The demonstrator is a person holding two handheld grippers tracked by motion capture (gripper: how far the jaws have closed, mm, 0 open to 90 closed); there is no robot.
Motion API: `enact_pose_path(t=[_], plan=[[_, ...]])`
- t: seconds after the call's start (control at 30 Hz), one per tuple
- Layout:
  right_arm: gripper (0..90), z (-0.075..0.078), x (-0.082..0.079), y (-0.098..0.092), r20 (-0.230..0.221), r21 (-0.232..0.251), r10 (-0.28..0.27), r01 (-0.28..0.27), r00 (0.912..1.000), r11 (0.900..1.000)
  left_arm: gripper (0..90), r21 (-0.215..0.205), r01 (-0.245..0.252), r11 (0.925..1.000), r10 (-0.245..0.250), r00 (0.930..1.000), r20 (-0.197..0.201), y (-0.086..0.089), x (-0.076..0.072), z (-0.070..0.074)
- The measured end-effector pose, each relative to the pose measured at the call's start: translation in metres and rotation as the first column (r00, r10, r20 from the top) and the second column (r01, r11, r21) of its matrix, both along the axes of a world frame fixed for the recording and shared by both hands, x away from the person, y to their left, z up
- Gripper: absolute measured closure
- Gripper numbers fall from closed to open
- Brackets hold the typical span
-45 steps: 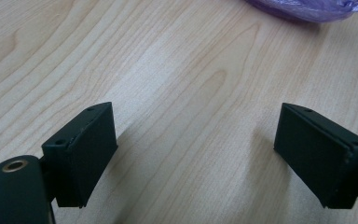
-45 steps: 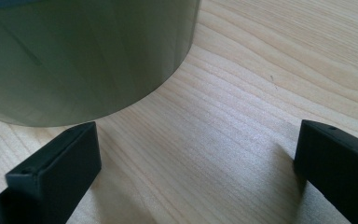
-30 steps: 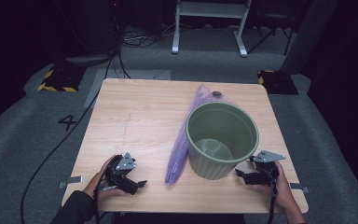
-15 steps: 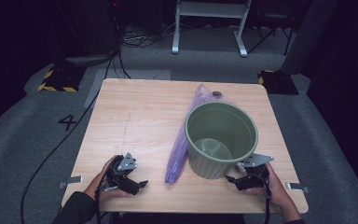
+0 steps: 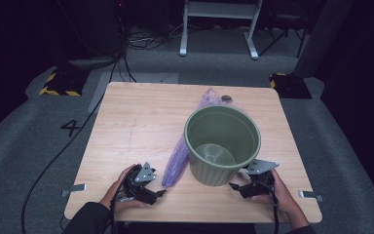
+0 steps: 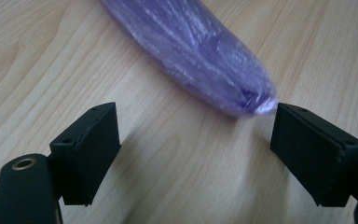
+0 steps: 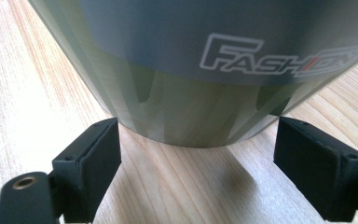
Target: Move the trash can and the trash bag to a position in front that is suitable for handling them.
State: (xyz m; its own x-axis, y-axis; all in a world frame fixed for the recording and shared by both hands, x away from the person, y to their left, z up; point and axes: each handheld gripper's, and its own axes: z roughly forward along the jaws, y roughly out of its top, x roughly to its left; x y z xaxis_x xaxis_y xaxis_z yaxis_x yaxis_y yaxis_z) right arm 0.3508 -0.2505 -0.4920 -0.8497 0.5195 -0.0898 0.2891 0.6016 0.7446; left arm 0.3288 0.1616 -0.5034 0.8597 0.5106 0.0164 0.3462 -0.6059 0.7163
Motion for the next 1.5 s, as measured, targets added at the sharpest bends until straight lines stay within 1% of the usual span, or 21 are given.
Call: enact_pose_path(t=[0.1,0.13,0.17,0.23,0.27,0.3,0.37,0.43,0.5,0.57,0.63,0.7,0.83,1.0,1.03,1.1,1.2,1.33,1.4,1.43,1.5], plan=[[15.0,0.0,0.0,0.003,0.011,-0.002,0.003,-0.003,0.9999,1.0,18.0,-0.003,-0.007,1.0,0.007,1.0,0.005,-0.002,0.005,0.0],[15.2,0.0,0.0,0.005,0.013,-0.002,0.01,-0.01,0.9999,1.0,26.4,-0.006,-0.013,0.9999,0.013,0.9999,0.009,-0.001,0.007,0.001],[15.2,0.0,0.0,0.005,0.013,-0.002,0.01,-0.01,0.9999,1.0,26.4,-0.009,-0.022,0.9997,0.023,0.9996,0.017,0.001,0.009,0.001],[15.4,0.0,0.001,0.008,0.02,-0.005,0.02,-0.02,0.9996,1.0,32.0,-0.009,-0.051,0.9986,0.052,0.9984,0.025,0.007,0.013,0.002],[15.4,0.0,0.0,0.01,0.019,-0.011,0.024,-0.024,0.9995,1.0,33.2,-0.014,-0.064,0.9979,0.064,0.9978,0.015,0.01,0.016,0.001],[15.4,0.0,0.0,0.01,0.019,-0.011,0.024,-0.024,0.9995,1.0,33.2,-0.019,-0.074,0.9971,0.074,0.9972,0.008,0.013,0.019,0.001],[15.6,-0.001,0.001,0.013,0.023,-0.011,0.032,-0.032,0.9992,0.999,33.2,-0.02,-0.104,0.9943,0.105,0.9943,0.019,0.017,0.023,0.001],[15.7,-0.001,0.0,0.018,0.027,-0.016,0.039,-0.038,0.9989,0.999,31.3,-0.023,-0.121,0.9924,0.121,0.9925,0.019,0.021,0.027,0.0],[15.8,-0.001,0.0,0.019,0.027,-0.011,0.042,-0.041,0.9988,0.999,30.4,-0.014,-0.146,0.9892,0.146,0.9886,0.034,0.024,0.03,0.001],[15.8,-0.002,0.0,0.022,0.027,0.0,0.042,-0.042,0.9987,0.999,29.3,-0.013,-0.162,0.9868,0.162,0.9862,0.034,0.027,0.033,0.001],[16.1,-0.002,0.0,0.026,0.028,0.004,0.054,-0.054,0.9982,0.999,26.7,-0.014,-0.162,0.9866,0.163,0.9862,0.029,0.03,0.034,0.0],[16.4,-0.002,-0.001,0.03,0.029,-0.001,0.067,-0.067,0.9974,0.998,23.3,-0.008,-0.159,0.9872,0.159,0.9867,0.032,0.032,0.034,0.001],[16.9,-0.003,-0.002,0.038,0.037,-0.012,0.089,-0.089,0.9953,0.996,20.5,0.003,-0.144,0.9896,0.144,0.9893,0.027,0.035,0.032,0.001],[17.7,-0.004,-0.003,0.044,0.043,-0.022,0.094,-0.093,0.9946,0.995,17.5,-0.033,-0.134,0.9904,0.135,0.9907,0.015,0.043,0.028,0.004],[18.5,-0.003,-0.003,0.044,0.043,-0.025,0.095,-0.094,0.9946,0.995,16.7,-0.027,-0.136,0.9904,0.136,0.9905,0.021,0.044,0.028,0.004],[21.1,-0.003,-0.003,0.043,0.048,-0.022,0.088,-0.087,0.995,0.996,16.7,-0.025,-0.136,0.9904,0.136,0.9904,0.023,0.047,0.024,0.005],[21.2,-0.001,-0.001,0.038,0.051,-0.005,0.06,-0.06,0.9969,0.998,16.4,-0.006,-0.133,0.9911,0.133,0.9909,0.019,0.051,0.018,0.004],[21.2,-0.001,0.002,0.034,0.05,-0.005,0.033,-0.033,0.9982,0.999,16.3,0.014,-0.138,0.9903,0.138,0.9903,0.014,0.058,0.01,0.003],[21.2,0.001,0.002,0.032,0.06,-0.008,0.025,-0.025,0.9979,1.0,16.3,0.009,-0.139,0.9903,0.139,0.9903,0.008,0.062,0.007,0.003],[21.0,0.002,0.004,0.031,0.056,-0.005,0.022,-0.022,0.9982,1.0,16.3,0.006,-0.14,0.9902,0.14,0.9902,0.004,0.064,0.006,0.002],[19.6,0.006,0.008,0.028,0.019,0.029,0.022,-0.023,0.9996,0.999,16.2,0.015,-0.145,0.9894,0.145,0.9895,0.0,0.066,0.004,0.002]])
